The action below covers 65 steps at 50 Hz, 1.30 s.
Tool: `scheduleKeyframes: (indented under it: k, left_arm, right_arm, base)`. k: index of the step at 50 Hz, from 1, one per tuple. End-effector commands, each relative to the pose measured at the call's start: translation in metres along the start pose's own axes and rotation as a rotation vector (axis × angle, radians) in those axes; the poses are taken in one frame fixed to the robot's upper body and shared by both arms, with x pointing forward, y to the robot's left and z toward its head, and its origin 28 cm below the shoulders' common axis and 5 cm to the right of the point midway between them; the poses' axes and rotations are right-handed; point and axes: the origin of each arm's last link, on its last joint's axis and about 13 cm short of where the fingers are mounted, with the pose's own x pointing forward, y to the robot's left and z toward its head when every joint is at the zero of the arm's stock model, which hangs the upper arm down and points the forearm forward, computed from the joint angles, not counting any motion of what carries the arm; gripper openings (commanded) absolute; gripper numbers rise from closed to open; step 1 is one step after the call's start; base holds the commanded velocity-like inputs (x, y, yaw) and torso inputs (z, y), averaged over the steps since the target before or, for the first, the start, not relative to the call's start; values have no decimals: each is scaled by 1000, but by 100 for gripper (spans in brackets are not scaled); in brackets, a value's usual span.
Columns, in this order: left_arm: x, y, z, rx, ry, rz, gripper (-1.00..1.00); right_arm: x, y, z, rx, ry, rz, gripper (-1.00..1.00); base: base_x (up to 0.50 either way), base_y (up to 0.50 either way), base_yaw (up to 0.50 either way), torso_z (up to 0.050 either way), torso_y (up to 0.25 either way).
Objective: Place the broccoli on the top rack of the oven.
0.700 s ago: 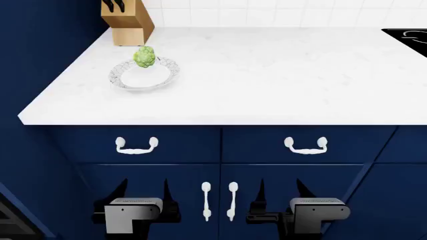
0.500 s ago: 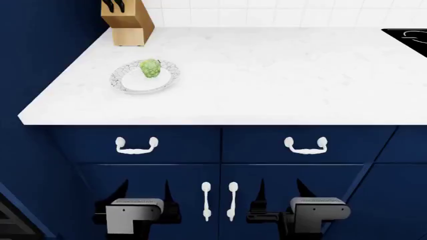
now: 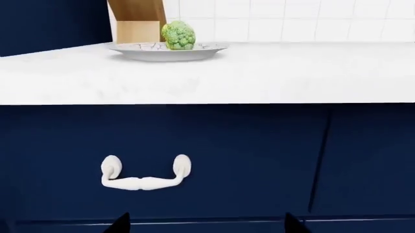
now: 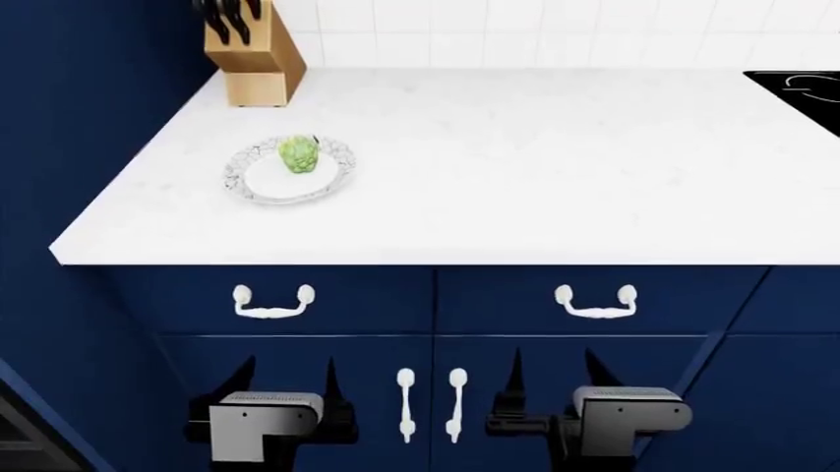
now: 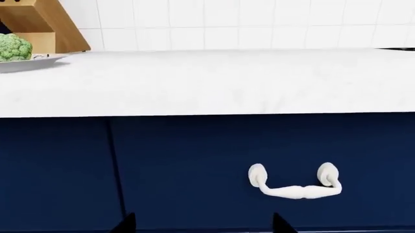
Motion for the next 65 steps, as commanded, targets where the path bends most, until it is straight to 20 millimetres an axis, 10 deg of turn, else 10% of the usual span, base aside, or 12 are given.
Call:
scheduleKeyframes:
  k: [1, 40, 65]
  left_arm:
    - [-2, -1, 9, -11, -21, -5, 100]
    - [8, -10, 195, -162, -84, -129, 100]
    - [41, -14, 211, -75, -60, -105, 100]
  right_arm:
    - [0, 0, 6, 11, -18, -13, 100]
    - [1, -3, 184, -119, -188, 177, 100]
    - [16, -11, 215, -92, -118, 128, 100]
  base:
    - [0, 0, 0, 50, 0]
    - [0, 0, 0, 24, 0]
    - [0, 0, 0, 0, 0]
